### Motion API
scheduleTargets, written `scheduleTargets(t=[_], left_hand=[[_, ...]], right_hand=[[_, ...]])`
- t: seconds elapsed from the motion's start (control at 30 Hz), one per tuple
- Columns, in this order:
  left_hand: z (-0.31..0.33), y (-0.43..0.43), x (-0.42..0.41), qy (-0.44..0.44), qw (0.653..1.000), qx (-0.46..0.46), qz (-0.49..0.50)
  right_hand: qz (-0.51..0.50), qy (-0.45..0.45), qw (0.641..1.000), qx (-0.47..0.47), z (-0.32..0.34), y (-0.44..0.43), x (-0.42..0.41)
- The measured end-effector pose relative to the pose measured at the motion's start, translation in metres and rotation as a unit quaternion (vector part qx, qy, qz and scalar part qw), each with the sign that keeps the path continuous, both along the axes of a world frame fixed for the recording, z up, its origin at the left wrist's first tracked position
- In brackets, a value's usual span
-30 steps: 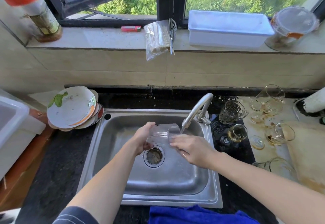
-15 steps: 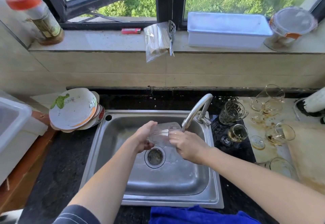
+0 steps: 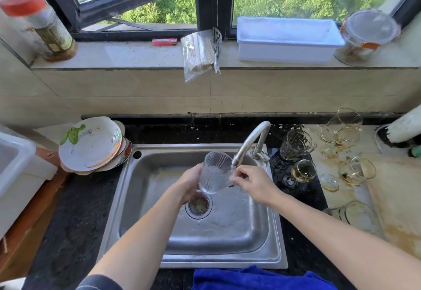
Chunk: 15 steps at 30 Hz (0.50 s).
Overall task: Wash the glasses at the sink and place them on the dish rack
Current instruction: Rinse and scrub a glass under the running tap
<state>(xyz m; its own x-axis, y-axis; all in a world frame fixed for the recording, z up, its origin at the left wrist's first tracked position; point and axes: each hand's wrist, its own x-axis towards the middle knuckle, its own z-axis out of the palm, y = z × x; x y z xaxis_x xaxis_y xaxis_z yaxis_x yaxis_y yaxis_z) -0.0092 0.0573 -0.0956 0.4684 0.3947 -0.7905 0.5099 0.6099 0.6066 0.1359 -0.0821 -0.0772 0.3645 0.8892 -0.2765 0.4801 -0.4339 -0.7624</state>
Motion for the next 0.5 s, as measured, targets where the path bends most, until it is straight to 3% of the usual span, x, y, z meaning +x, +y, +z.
scheduleTargets(t=[0.13,0.23,0.33,0.5], left_hand=[[0.015,0.004,0.009,-0.032,0.997,0.036,-0.054],[0.012,0.006,0.009,0.007,0.987,0.127,-0.1],[-0.001,0.001,0.01,0.034,0.985,0.161,-0.057],[-0.017,-0.013,0.013,0.018,0.989,0.142,0.041]], right_hand=[[0.054,-0.065,0.996,-0.017,0.006,0.004,0.007],[0.051,-0.039,0.998,-0.001,0.012,0.005,0.008],[0.006,-0.042,0.998,0.037,0.005,0.005,0.001],[-0.12,0.074,0.99,0.021,-0.017,-0.008,-0.021]])
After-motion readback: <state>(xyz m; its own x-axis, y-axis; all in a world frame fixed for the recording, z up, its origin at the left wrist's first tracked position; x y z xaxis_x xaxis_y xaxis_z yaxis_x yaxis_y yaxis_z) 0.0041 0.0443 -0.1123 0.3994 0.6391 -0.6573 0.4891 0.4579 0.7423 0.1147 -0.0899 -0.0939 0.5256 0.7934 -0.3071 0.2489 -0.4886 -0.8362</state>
